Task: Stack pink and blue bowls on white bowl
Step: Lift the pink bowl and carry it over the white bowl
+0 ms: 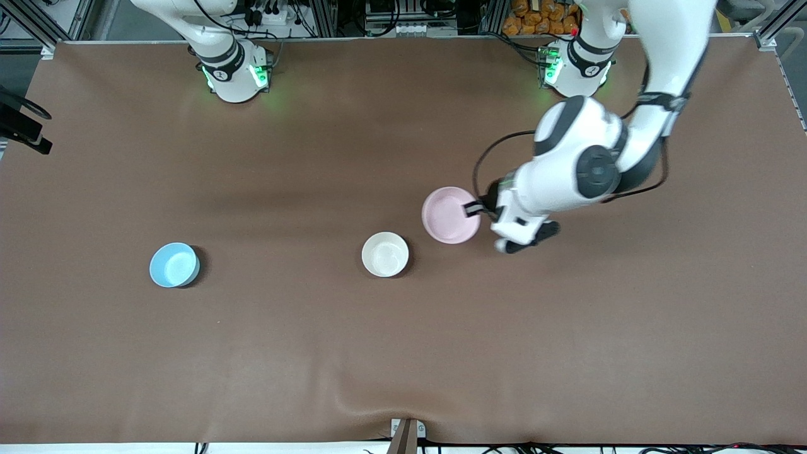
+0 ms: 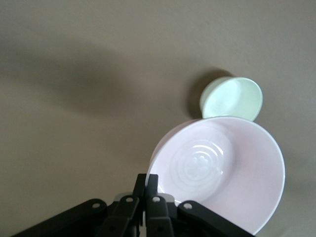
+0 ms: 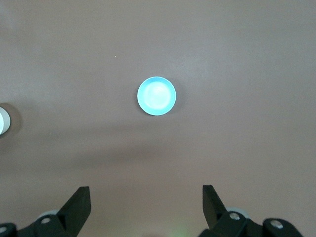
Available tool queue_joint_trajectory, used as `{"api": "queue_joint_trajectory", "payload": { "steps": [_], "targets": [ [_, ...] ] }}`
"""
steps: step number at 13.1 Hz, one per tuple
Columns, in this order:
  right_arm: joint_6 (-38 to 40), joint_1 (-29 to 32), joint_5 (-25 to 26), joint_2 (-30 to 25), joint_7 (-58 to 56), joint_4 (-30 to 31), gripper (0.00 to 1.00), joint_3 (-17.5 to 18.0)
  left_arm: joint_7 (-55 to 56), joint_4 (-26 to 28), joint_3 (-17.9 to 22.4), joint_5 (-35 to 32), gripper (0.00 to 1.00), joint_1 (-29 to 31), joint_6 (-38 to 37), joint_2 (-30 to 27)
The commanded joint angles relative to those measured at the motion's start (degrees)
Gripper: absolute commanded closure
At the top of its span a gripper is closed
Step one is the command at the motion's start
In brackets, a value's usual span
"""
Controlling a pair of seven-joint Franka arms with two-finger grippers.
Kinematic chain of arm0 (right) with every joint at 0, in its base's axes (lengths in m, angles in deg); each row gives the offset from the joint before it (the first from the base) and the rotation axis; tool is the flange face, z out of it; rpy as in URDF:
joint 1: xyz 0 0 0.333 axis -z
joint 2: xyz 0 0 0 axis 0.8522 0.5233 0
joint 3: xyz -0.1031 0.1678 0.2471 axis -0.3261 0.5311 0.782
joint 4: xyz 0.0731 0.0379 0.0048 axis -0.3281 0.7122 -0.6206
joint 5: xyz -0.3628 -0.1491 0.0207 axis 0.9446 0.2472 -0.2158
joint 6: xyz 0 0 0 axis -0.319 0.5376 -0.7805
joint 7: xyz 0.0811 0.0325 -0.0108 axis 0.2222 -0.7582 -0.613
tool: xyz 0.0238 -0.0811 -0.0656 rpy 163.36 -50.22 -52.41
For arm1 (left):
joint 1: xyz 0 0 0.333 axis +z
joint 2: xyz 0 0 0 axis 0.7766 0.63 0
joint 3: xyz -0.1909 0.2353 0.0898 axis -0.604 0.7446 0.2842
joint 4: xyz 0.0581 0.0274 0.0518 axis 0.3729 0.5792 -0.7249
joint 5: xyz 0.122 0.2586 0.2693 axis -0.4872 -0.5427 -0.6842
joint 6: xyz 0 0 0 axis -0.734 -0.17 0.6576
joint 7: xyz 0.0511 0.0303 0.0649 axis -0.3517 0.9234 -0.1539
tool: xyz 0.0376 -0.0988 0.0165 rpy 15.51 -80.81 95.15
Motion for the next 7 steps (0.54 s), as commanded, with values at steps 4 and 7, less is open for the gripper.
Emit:
{"api": "queue_joint_trajectory", "payload": {
  "steps": [4, 7],
  "targets": [
    [0.6, 0.8, 0.0, 0.4, -0.7, -1.0, 0.0, 0.6, 4.1, -6.6, 0.8, -0.2, 1.0, -7.6, 10.5, 9.9],
    [0.6, 0.8, 0.0, 0.4, -0.7, -1.0, 0.0, 0.6, 4.2, -8.9, 6.2, -0.2, 1.0, -15.0, 15.6, 13.2]
  ]
}}
